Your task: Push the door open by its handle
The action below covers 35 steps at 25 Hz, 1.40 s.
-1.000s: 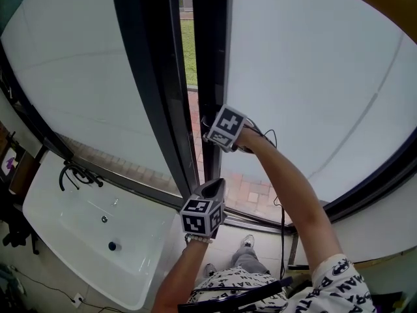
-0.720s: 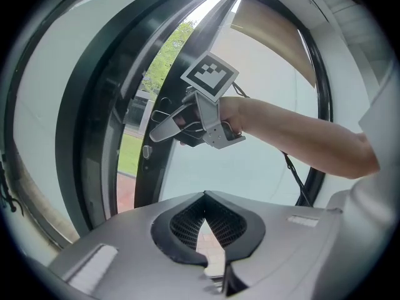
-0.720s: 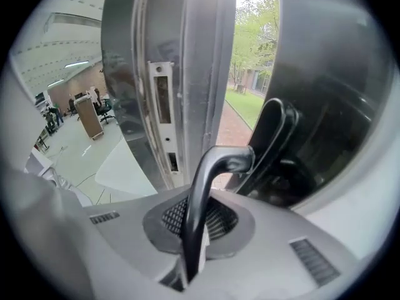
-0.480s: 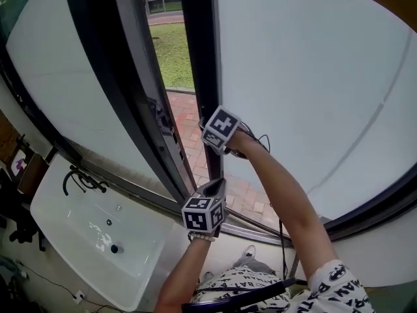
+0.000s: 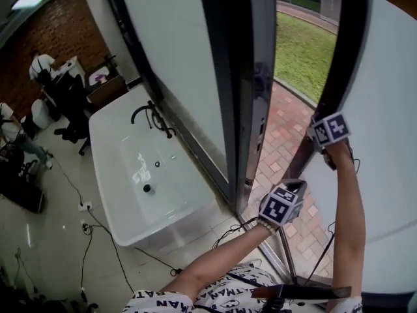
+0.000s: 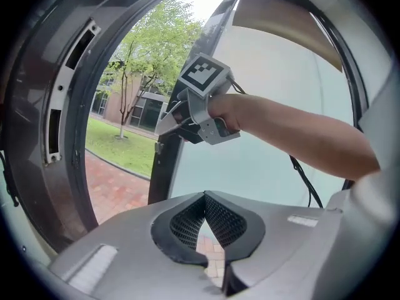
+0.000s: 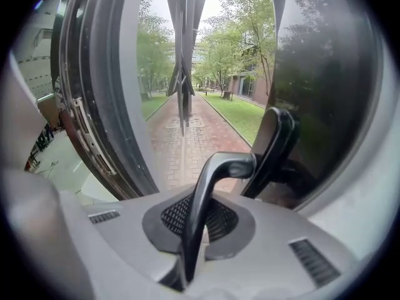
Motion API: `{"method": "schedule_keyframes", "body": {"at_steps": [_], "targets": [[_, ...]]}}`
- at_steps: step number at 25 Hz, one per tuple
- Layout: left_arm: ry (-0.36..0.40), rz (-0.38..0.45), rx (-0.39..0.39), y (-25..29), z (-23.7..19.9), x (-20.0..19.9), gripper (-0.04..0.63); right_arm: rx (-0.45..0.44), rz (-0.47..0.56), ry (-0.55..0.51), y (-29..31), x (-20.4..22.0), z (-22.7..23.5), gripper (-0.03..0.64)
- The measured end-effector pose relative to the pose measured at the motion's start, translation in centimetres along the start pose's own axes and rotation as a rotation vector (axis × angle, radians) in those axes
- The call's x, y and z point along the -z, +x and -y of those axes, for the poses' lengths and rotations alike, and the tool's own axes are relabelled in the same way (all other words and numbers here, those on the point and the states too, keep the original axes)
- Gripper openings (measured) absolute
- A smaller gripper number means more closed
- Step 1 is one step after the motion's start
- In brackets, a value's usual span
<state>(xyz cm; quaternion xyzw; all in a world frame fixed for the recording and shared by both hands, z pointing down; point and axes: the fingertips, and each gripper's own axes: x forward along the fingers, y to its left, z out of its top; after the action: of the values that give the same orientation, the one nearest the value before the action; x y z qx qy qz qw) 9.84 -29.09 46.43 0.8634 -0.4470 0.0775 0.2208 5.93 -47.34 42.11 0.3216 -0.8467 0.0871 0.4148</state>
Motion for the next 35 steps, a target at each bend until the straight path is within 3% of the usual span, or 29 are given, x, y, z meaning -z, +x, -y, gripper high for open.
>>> {"method": "schedule_keyframes", "body": {"at_steps": [4, 9, 14, 20, 35], "targets": [[0.004, 0.003, -0.032, 1.2, -3.4, 1.3, -0.014, 0.028, 0.011, 0.067, 3.0, 1.0, 2.7, 0.012], [0.003, 0.034, -0.082, 2.5, -6.9, -1.5, -0.014, 0.062, 0.044, 0.086, 4.3, -1.5, 5.6, 0.012], [0.038, 0.02, 0.012, 7.1, -6.2, -4.8, -0.014, 0.096, 0.003, 0.179, 2.9, 0.6, 10.7, 0.012], [0.058, 0.01, 0.065, 11.9, -7.0, -7.1, -0.014, 0.137, -0.015, 0.225, 3.1, 2.2, 16.5, 0.012], [0.073, -0.121, 0.161, 21.3, -6.7, -6.5, -0.014, 0.249, -0.013, 0.394, -0.1, 8.3, 28.5, 0.012]]}}
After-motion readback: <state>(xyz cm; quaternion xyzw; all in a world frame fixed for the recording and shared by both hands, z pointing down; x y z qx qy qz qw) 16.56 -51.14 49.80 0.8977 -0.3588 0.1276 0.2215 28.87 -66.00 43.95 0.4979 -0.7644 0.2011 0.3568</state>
